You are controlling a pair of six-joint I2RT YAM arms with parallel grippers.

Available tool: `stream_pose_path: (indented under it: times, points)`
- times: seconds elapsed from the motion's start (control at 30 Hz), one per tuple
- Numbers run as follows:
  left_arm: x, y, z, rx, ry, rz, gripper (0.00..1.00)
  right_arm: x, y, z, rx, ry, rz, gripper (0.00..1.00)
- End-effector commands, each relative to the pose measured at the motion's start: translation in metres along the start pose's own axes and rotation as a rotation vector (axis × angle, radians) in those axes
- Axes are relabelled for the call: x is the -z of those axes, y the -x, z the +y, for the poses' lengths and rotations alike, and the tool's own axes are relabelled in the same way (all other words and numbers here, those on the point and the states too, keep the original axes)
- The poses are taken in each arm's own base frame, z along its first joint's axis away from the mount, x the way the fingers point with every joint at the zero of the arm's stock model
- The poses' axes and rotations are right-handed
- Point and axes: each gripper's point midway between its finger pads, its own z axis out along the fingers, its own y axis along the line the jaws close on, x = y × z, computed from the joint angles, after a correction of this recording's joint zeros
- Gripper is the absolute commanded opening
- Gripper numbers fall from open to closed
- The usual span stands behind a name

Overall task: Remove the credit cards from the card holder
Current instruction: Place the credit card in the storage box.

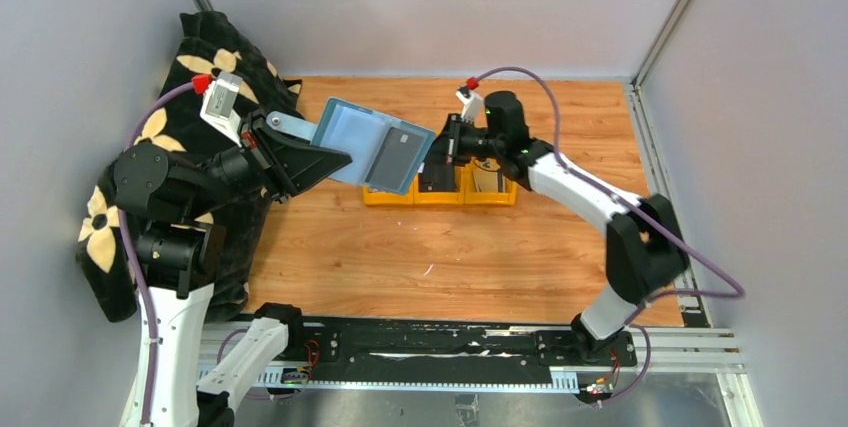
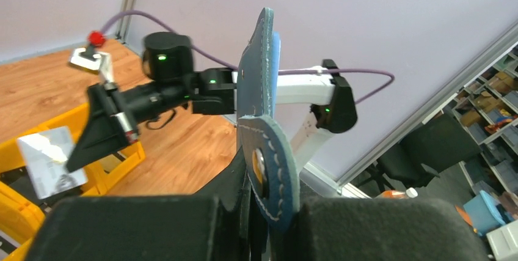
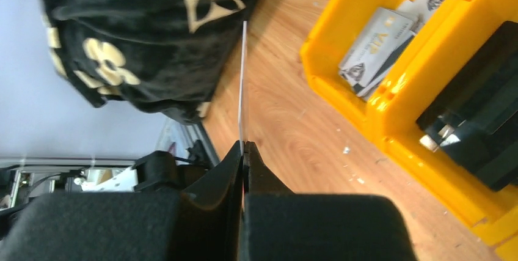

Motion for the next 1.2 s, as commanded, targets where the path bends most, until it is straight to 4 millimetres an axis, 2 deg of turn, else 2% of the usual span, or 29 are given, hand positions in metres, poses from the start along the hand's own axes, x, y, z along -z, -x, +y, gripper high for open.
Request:
stream_pose_path:
  times: [0.0,0.07,0.13,0.17,0.23,0.37,0.47,0.57,0.73,0.93,1.07,1.13,1.17]
  points:
    - [0.001,0.0,-0.002,0.0,-0.016,-0.012,0.0,-0.044,-0.006,-0.021,0.038,-0.048,0.091,0.0]
    - [0.001,-0.002,-0.001,0.005,-0.016,-0.009,0.0,-0.07,-0.009,-0.033,0.056,-0.068,0.129,0.0]
    - [0.001,-0.002,0.0,0.006,-0.016,-0.008,0.0,-0.088,-0.014,-0.047,0.059,-0.103,0.166,0.0]
    - [0.001,-0.002,0.0,0.005,-0.017,-0.007,0.0,-0.093,-0.01,-0.048,0.068,-0.106,0.165,0.0]
    - [0.001,-0.002,-0.001,0.001,-0.019,-0.009,0.0,-0.11,-0.02,-0.064,0.063,-0.132,0.206,0.0]
    - [0.0,-0.002,-0.001,0.002,-0.019,-0.008,0.0,-0.13,-0.029,-0.079,0.078,-0.183,0.26,0.0]
    - [0.001,-0.002,-0.002,0.001,-0.021,-0.006,0.0,-0.137,-0.035,-0.081,0.095,-0.199,0.273,0.0]
    - [0.001,-0.002,-0.001,0.003,-0.021,-0.006,0.0,-0.14,-0.039,-0.081,0.11,-0.212,0.268,0.01]
    - [0.002,-0.001,-0.005,-0.003,-0.026,-0.009,0.0,-0.141,-0.04,-0.076,0.132,-0.198,0.261,0.2]
    - [0.004,0.001,-0.012,-0.032,-0.037,-0.019,0.0,-0.13,-0.031,-0.072,0.165,-0.24,0.239,0.28]
    - [0.004,0.003,-0.014,-0.029,-0.041,-0.017,0.0,-0.115,-0.012,-0.063,0.199,-0.28,0.178,0.29]
    - [0.004,0.003,-0.014,-0.028,-0.041,-0.017,0.0,-0.104,0.0,-0.049,0.224,-0.278,0.128,0.3]
    - [0.004,0.003,-0.013,-0.028,-0.041,-0.017,0.0,-0.094,0.009,-0.035,0.237,-0.263,0.094,0.32]
